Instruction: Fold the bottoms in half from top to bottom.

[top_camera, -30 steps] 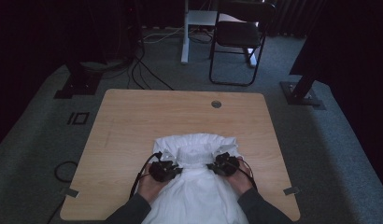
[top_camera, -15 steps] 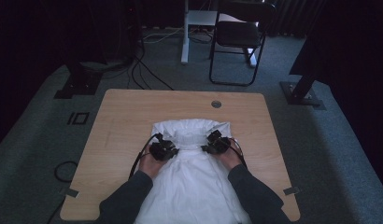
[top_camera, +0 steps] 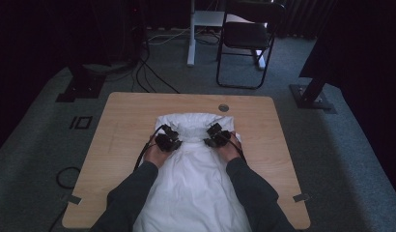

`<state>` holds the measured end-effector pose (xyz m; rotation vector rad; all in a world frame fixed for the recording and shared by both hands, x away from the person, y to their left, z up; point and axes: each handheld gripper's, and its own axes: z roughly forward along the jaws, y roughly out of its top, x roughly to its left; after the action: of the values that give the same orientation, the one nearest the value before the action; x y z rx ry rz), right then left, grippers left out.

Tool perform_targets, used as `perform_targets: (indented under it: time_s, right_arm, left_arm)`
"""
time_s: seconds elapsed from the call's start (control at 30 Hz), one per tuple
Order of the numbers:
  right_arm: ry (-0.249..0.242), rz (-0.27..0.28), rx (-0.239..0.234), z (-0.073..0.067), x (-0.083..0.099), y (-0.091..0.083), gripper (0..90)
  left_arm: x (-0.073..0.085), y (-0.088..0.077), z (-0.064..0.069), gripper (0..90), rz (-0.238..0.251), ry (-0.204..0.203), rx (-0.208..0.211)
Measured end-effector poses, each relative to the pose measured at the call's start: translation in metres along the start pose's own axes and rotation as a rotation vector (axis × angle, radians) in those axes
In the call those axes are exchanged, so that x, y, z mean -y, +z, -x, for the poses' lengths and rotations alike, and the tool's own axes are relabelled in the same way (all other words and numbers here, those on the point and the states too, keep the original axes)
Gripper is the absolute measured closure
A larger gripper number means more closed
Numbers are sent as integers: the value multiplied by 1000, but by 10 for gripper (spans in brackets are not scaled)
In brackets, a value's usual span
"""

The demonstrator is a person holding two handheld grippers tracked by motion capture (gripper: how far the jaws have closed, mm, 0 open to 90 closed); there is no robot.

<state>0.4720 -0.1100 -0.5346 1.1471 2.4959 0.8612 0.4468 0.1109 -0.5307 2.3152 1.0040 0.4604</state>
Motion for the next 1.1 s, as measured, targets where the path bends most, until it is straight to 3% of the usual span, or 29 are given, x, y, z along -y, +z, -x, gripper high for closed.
perform_targets:
  time_s: [0.2, 0.33, 0.43, 0.57, 0.67, 0.7, 0.93, 1.03, 1.1]
  right_arm:
    - [92, 13, -20, 5, -7, 6, 747]
    - [84, 34, -28, 5, -8, 9, 748]
    - [138, 56, -21, 11, -10, 12, 752]
    - [133, 68, -4, 10, -13, 8, 788]
    - [144, 142, -29, 12, -15, -12, 793]
    - [141, 165, -33, 13, -16, -18, 793]
    - [90, 383, -55, 10, -27, -94, 795]
    - [37, 464, -53, 1, -29, -129, 796]
    - [7, 500, -57, -8, -25, -150, 797]
  left_arm:
    - [-7, 6, -16, 832, -2, -14, -19]
    - [-12, 11, -23, 831, -4, -42, -34]
    - [-17, 14, -23, 835, -4, -62, -52]
    - [-17, 7, -25, 851, 24, -97, -31]
    - [-20, -13, -26, 861, 117, -132, 0]
    - [-23, -25, -25, 861, 170, -144, 15]
    - [-40, -102, -6, 861, 403, -90, 36]
    - [-39, -136, 7, 861, 485, -49, 61]
    - [-34, -150, 15, 860, 510, -29, 73]
